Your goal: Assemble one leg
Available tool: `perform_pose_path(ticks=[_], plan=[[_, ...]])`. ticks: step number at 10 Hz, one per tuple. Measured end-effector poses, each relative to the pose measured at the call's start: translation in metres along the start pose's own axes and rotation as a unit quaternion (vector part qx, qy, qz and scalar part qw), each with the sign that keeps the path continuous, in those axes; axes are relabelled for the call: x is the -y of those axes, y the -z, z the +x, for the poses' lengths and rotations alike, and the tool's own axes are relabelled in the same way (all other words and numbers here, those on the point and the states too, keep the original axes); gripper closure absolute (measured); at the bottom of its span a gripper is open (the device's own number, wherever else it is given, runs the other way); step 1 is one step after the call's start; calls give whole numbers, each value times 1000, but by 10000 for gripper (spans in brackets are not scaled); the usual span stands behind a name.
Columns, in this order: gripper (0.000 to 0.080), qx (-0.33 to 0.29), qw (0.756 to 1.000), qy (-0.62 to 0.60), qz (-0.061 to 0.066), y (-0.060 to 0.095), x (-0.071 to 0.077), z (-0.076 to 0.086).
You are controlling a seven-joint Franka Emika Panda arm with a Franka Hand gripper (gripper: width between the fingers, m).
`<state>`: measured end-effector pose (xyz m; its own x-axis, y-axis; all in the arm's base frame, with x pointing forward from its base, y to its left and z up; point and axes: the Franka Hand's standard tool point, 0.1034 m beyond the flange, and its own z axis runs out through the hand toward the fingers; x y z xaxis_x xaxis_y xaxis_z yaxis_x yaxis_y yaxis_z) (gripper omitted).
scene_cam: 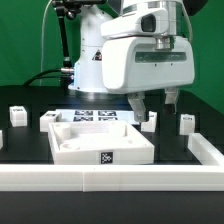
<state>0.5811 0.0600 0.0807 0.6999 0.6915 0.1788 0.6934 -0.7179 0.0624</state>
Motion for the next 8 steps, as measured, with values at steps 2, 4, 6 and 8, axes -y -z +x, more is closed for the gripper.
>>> perform_pose_path(ticks=[2, 4, 6, 8], plan=[[150, 0, 1000, 0, 0, 0, 0, 0], [150, 0, 1000, 0, 0, 0, 0, 0], [150, 0, 1000, 0, 0, 0, 0, 0], [150, 1, 1000, 2, 0, 0, 0, -1]])
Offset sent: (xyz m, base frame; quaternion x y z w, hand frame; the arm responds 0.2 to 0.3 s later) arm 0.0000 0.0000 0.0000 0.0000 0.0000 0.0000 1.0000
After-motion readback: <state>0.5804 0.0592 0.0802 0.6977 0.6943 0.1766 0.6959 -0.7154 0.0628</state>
